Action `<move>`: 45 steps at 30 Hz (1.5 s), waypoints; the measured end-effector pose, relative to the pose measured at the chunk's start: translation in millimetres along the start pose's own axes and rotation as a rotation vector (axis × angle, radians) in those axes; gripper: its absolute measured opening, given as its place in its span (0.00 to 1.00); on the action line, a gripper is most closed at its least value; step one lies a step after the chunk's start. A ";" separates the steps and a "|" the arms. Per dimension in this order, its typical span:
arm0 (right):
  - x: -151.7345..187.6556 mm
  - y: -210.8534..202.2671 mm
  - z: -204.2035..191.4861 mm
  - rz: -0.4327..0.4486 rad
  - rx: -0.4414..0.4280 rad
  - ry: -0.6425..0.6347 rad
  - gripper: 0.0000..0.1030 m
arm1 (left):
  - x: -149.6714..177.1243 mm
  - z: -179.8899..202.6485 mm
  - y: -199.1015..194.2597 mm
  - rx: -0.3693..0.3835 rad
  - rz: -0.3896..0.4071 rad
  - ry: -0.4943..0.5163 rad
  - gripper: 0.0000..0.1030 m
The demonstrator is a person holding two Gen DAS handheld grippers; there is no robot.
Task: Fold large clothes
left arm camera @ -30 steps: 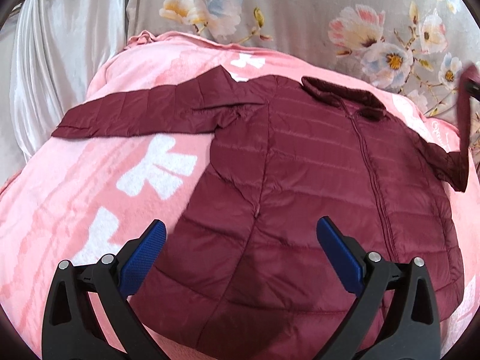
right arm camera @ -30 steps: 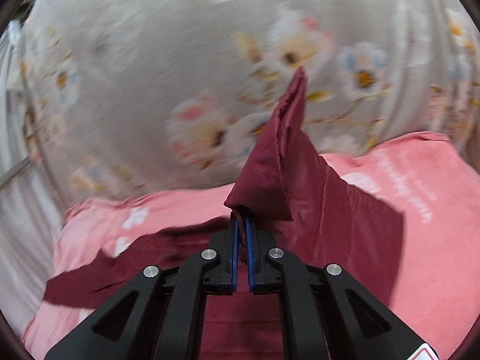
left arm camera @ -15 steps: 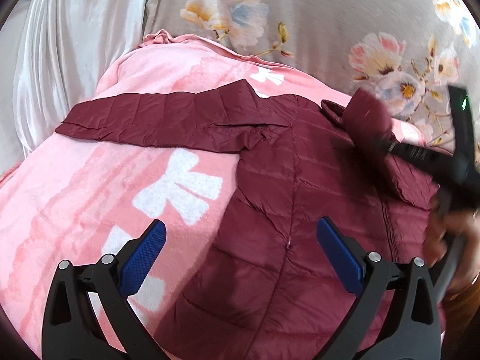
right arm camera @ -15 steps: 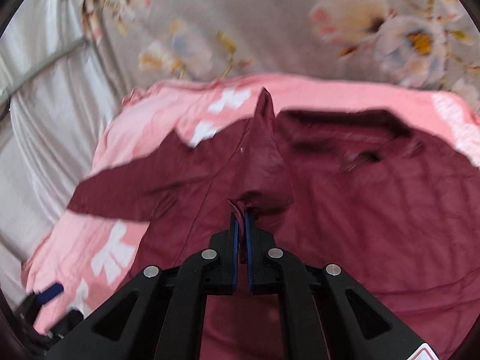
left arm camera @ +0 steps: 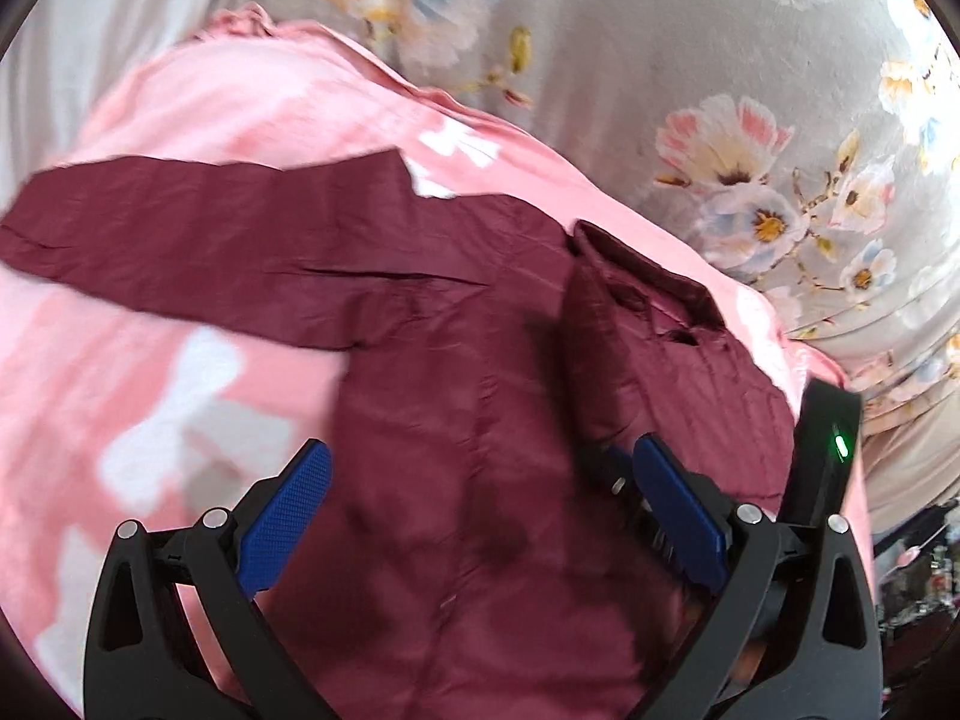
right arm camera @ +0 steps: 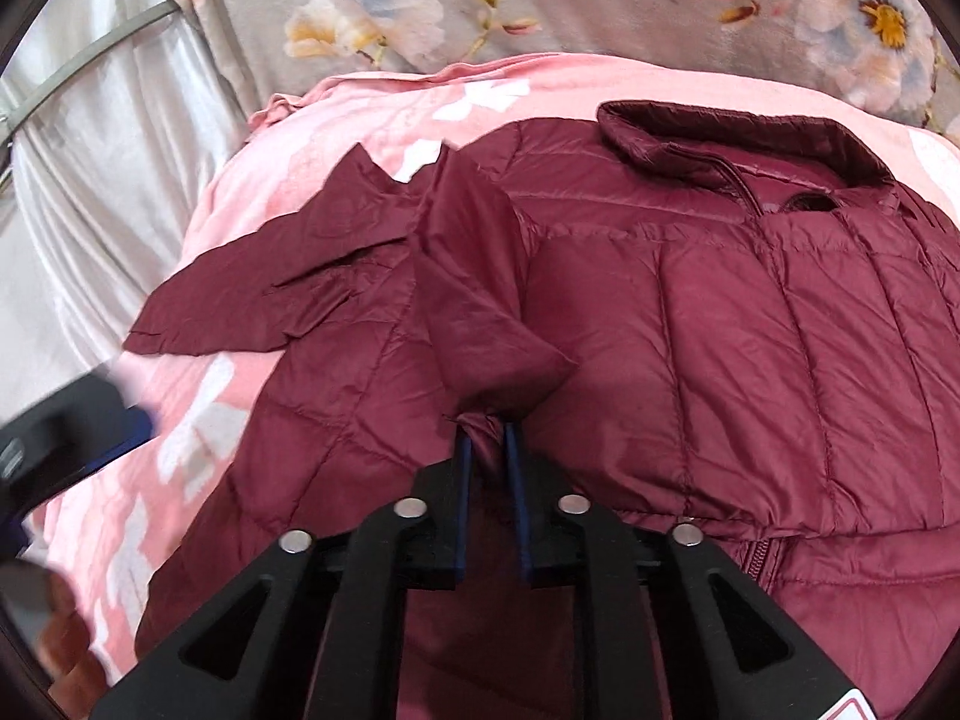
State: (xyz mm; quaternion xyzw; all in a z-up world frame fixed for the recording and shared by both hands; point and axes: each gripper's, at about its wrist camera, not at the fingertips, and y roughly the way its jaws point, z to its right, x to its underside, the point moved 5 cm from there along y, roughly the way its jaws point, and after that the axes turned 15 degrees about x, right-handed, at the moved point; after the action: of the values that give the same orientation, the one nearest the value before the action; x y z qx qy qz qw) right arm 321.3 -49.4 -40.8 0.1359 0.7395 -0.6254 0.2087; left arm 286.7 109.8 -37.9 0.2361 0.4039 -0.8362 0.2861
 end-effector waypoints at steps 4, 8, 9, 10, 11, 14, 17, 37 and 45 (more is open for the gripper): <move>14.2 -32.7 16.2 0.041 -0.020 -0.006 0.40 | -7.7 3.0 42.5 0.075 -0.074 -0.064 0.95; 40.5 -66.1 80.4 0.055 0.046 0.088 0.40 | 0.5 -6.2 81.0 0.069 -0.179 -0.142 0.95; 45.2 -71.2 98.7 0.056 0.067 0.124 0.40 | 2.5 -8.7 85.8 0.061 -0.196 -0.157 0.95; 49.9 -76.4 121.2 0.059 0.094 0.169 0.40 | 5.2 -10.4 92.0 0.060 -0.212 -0.180 0.95; 55.6 -82.3 151.3 0.062 0.125 0.231 0.40 | 6.1 -10.2 94.0 0.062 -0.212 -0.189 0.93; 67.6 -86.5 222.1 0.053 0.154 0.412 0.41 | 4.7 -1.0 94.9 0.092 -0.207 -0.186 0.66; 73.9 -79.0 277.2 0.043 0.112 0.589 0.41 | 2.1 3.7 97.3 0.087 -0.219 -0.186 0.36; 67.9 -52.4 319.1 0.006 0.002 0.728 0.35 | -39.8 25.1 82.6 0.028 -0.119 -0.025 0.03; 49.3 -48.4 326.3 0.063 -0.029 0.801 0.43 | -62.5 50.6 63.7 0.063 -0.067 0.017 0.03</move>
State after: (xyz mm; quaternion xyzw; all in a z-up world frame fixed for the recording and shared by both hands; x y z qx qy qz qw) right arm 301.1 -381.4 -65.0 0.3884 0.7665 -0.5059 -0.0752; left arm 366.3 54.3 -4.8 0.2382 0.3874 -0.8557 0.2469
